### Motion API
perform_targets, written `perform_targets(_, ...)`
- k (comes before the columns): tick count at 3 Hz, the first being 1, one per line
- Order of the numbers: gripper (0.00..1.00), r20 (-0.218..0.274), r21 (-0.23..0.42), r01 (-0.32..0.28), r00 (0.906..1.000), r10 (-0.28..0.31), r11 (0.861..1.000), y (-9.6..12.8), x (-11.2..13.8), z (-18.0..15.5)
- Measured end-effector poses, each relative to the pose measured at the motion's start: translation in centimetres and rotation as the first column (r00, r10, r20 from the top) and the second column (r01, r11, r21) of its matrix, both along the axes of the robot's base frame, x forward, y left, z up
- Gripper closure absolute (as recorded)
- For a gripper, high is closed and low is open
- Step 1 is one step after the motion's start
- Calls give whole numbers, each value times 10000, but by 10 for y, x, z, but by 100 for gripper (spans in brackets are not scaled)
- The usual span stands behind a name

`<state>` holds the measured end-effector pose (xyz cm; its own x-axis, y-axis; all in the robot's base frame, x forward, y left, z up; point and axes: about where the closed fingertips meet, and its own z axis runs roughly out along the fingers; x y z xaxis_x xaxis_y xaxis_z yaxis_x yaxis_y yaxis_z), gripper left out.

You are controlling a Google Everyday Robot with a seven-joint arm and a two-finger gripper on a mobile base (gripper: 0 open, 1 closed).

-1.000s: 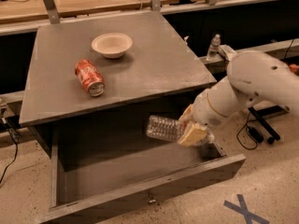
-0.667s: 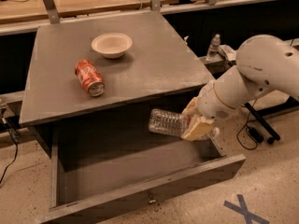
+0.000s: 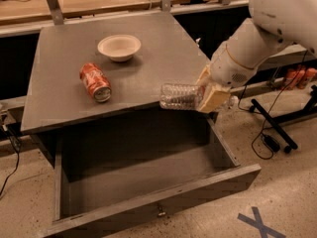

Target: Pick water bottle from top drawer and place on counter

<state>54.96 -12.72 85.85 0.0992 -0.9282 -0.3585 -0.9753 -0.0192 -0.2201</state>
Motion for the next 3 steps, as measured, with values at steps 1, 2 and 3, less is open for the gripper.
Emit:
perform_targets(1,100,455,-1464,-78,9989,146,9892,17,46,15)
perform_targets(2,100,1002,-2116,-335,9934,557,9768,35,77,12)
perform_targets(3,100,1410,-2186,-678,9849,1002,9735,51,104,1)
